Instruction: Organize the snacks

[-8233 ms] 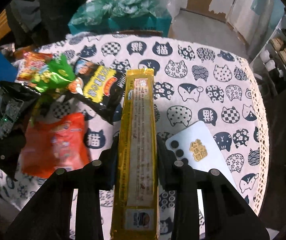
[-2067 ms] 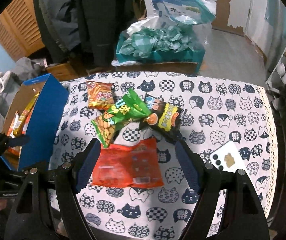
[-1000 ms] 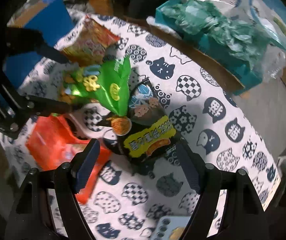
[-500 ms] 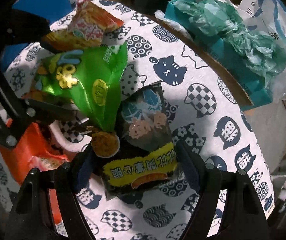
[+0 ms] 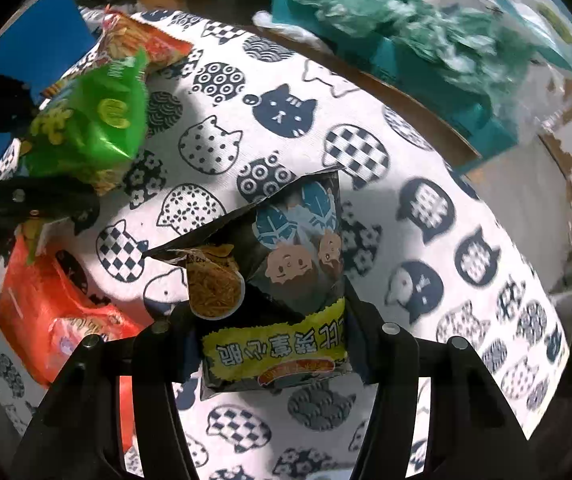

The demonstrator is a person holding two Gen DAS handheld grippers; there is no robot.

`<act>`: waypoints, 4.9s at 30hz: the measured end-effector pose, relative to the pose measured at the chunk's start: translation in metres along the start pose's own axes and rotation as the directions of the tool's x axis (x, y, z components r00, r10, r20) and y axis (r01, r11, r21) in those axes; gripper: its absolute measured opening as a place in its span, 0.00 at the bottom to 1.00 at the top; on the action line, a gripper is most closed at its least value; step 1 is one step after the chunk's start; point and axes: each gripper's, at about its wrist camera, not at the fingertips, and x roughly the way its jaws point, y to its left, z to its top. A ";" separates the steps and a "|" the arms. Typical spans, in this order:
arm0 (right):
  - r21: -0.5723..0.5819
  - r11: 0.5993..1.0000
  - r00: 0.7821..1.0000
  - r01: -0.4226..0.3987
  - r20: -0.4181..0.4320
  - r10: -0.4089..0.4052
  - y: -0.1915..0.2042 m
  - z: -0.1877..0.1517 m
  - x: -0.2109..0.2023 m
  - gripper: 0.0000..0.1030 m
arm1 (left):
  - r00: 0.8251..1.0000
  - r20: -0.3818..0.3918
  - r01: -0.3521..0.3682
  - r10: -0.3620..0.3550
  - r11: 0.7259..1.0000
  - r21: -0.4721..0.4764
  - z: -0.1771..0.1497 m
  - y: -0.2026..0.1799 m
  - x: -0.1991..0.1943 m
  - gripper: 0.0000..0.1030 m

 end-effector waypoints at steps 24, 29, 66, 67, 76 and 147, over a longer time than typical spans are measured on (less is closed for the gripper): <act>0.205 0.978 0.983 -0.049 0.182 0.011 0.046 -0.012 -0.134 0.55 | 0.989 0.102 -0.103 0.104 0.995 -0.012 -0.065 0.004 -0.114 0.32; 0.204 0.978 0.980 -0.046 0.197 0.005 0.062 -0.011 -0.148 0.56 | 0.987 0.112 -0.106 0.112 0.993 -0.059 -0.082 0.014 -0.129 0.32; 0.053 0.982 0.953 -0.183 0.255 0.164 0.199 0.113 -0.166 0.56 | 0.968 0.184 -0.117 0.172 0.955 -0.273 -0.157 0.120 -0.186 0.32; 0.048 0.982 0.953 -0.184 0.252 0.167 0.204 0.117 -0.164 0.56 | 0.968 0.183 -0.116 0.172 0.952 -0.282 -0.160 0.125 -0.187 0.32; 0.031 0.976 0.956 -0.217 0.209 0.206 0.242 0.155 -0.139 0.56 | 0.968 0.161 -0.112 0.194 0.903 -0.415 -0.189 0.188 -0.190 0.32; 0.406 0.912 0.997 -0.062 0.076 0.034 0.092 -0.047 -0.109 0.75 | 0.991 0.084 -0.088 0.100 0.986 -0.139 -0.088 0.037 -0.111 0.72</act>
